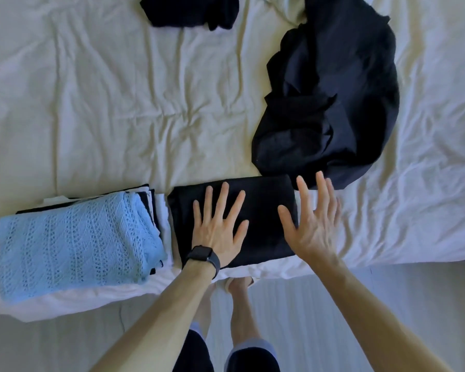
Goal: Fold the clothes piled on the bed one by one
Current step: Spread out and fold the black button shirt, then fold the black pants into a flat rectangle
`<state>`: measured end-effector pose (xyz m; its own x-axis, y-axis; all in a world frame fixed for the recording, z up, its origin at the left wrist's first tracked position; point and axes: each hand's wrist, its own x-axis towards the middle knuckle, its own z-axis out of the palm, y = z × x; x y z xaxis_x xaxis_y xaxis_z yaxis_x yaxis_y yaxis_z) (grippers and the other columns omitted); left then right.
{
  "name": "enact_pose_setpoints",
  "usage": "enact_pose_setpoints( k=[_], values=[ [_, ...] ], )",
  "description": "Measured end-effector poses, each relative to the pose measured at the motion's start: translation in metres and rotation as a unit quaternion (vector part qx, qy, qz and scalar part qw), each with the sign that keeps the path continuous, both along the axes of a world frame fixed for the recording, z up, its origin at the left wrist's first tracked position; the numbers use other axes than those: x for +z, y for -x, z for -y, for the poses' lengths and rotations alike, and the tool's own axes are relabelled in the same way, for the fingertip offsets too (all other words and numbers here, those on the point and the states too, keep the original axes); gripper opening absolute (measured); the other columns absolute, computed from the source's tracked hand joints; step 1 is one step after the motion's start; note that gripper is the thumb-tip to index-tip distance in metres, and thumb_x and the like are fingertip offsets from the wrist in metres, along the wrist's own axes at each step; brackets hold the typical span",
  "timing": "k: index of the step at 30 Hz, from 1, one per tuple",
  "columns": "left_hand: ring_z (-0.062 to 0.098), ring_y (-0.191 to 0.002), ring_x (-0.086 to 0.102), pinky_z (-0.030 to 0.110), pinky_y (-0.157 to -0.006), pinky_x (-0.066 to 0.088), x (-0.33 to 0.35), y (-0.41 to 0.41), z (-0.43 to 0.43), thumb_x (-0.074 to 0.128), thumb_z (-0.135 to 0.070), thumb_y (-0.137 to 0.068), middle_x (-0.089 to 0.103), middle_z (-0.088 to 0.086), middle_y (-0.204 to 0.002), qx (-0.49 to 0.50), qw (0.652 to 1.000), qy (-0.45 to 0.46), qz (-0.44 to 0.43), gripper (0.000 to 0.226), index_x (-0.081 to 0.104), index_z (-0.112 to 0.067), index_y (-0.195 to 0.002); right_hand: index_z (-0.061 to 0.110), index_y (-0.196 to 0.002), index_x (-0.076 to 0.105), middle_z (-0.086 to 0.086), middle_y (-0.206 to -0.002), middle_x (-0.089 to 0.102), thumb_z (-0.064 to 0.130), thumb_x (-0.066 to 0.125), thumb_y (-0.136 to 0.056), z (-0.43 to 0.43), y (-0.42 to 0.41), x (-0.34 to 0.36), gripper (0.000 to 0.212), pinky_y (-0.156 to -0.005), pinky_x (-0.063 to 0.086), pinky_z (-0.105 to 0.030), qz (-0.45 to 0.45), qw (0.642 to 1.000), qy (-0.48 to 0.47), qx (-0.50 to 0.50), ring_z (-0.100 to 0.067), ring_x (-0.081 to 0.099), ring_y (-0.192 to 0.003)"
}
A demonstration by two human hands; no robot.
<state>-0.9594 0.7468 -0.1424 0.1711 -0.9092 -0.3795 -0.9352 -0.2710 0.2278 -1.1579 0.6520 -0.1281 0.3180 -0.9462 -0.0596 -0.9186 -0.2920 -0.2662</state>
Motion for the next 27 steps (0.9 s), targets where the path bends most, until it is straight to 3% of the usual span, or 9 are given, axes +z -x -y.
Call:
enact_pose_setpoints(
  k=[4, 6, 9, 11, 14, 17, 20, 23, 27],
  values=[
    [0.035, -0.153, -0.014, 0.073, -0.113, -0.002, -0.003, 0.004, 0.011, 0.012, -0.064, -0.096, -0.015, -0.004, -0.167, -0.044, 0.996, -0.071, 0.001, 0.065, -0.012, -0.046, -0.154, 0.027, -0.159, 0.028, -0.019, -0.167, 0.014, 0.053, 0.065, -0.092, 0.06, -0.001, 0.031, 0.081, -0.115, 0.025, -0.064, 0.066, 0.99, -0.002, -0.126, -0.044, 0.015, -0.152],
    [0.033, -0.151, -0.022, 0.072, -0.112, -0.008, -0.005, 0.003, 0.014, 0.009, -0.065, -0.096, -0.021, -0.006, -0.166, -0.044, 0.994, -0.099, 0.009, 0.065, -0.021, -0.048, -0.151, 0.034, -0.159, 0.022, -0.016, -0.169, 0.006, 0.056, 0.067, -0.09, 0.084, 0.001, 0.036, 0.086, -0.116, 0.021, -0.064, 0.047, 0.987, -0.067, -0.138, -0.043, 0.009, -0.153],
    [0.032, -0.149, -0.027, 0.071, -0.111, -0.012, -0.004, 0.003, 0.018, 0.011, -0.065, -0.098, -0.026, -0.007, -0.164, -0.046, 0.991, -0.128, 0.016, 0.065, -0.028, -0.048, -0.147, 0.039, -0.16, 0.02, -0.011, -0.17, 0.004, 0.054, 0.068, -0.091, 0.107, 0.008, 0.03, 0.085, -0.122, 0.019, -0.052, 0.0, 0.967, -0.221, -0.129, -0.041, 0.014, -0.151],
    [0.032, -0.149, -0.028, 0.072, -0.111, -0.012, -0.003, 0.005, 0.021, 0.011, -0.065, -0.099, -0.027, -0.007, -0.164, -0.05, 0.989, -0.14, 0.021, 0.065, -0.03, -0.047, -0.146, 0.033, -0.16, 0.025, -0.011, -0.168, 0.011, 0.04, 0.067, -0.096, 0.109, 0.014, 0.021, 0.077, -0.119, 0.025, -0.048, -0.069, 0.958, -0.261, -0.092, -0.044, 0.024, -0.144],
    [0.034, -0.15, -0.023, 0.072, -0.111, -0.008, 0.001, 0.005, 0.025, 0.017, -0.063, -0.1, -0.022, -0.005, -0.165, -0.056, 0.989, -0.133, 0.016, 0.066, -0.019, -0.046, -0.152, 0.017, -0.146, 0.047, -0.02, -0.146, 0.04, 0.013, 0.06, -0.099, 0.116, 0.019, 0.01, 0.049, -0.099, 0.041, -0.047, -0.078, 0.974, -0.197, -0.082, -0.046, 0.042, -0.122],
    [0.034, -0.152, -0.013, 0.071, -0.114, 0.003, 0.02, -0.003, 0.027, 0.031, -0.055, -0.101, -0.016, -0.004, -0.167, -0.066, 0.991, -0.119, 0.015, 0.067, -0.006, -0.044, -0.156, 0.009, -0.129, 0.061, -0.021, -0.117, 0.063, 0.004, 0.052, -0.096, 0.139, 0.012, 0.026, 0.035, -0.088, 0.046, -0.039, 0.017, 0.967, -0.191, -0.169, -0.041, 0.057, -0.112],
    [0.031, -0.153, -0.004, 0.065, -0.117, 0.013, 0.059, -0.022, 0.032, 0.041, -0.047, -0.1, -0.017, -0.002, -0.166, -0.049, 0.995, -0.084, 0.026, 0.071, 0.0, -0.041, -0.158, 0.016, -0.126, 0.064, 0.001, -0.094, 0.066, 0.009, 0.051, -0.095, 0.161, -0.008, 0.082, 0.034, -0.082, 0.049, -0.032, 0.162, 0.945, -0.149, -0.241, -0.021, 0.064, -0.092],
    [0.028, -0.153, 0.001, 0.056, -0.12, 0.014, 0.117, -0.049, 0.051, 0.043, -0.043, -0.099, -0.011, 0.0, -0.167, -0.01, 0.998, -0.056, 0.009, 0.071, 0.004, -0.038, -0.158, 0.025, -0.12, 0.065, 0.015, -0.087, 0.06, 0.013, 0.053, -0.094, 0.178, -0.048, 0.17, 0.031, -0.076, 0.049, -0.026, 0.265, 0.938, -0.089, -0.204, -0.009, 0.061, -0.081],
    [0.023, -0.147, 0.027, 0.039, -0.118, 0.028, 0.224, -0.097, 0.09, 0.053, -0.043, -0.096, 0.028, 0.002, -0.161, 0.068, 0.992, 0.043, -0.101, 0.074, 0.014, -0.032, -0.158, 0.027, -0.118, 0.065, 0.024, -0.088, 0.058, 0.012, 0.054, -0.094, 0.184, -0.114, 0.312, 0.03, -0.06, 0.039, -0.002, 0.351, 0.928, -0.057, -0.107, 0.003, 0.059, -0.08]
  ],
)
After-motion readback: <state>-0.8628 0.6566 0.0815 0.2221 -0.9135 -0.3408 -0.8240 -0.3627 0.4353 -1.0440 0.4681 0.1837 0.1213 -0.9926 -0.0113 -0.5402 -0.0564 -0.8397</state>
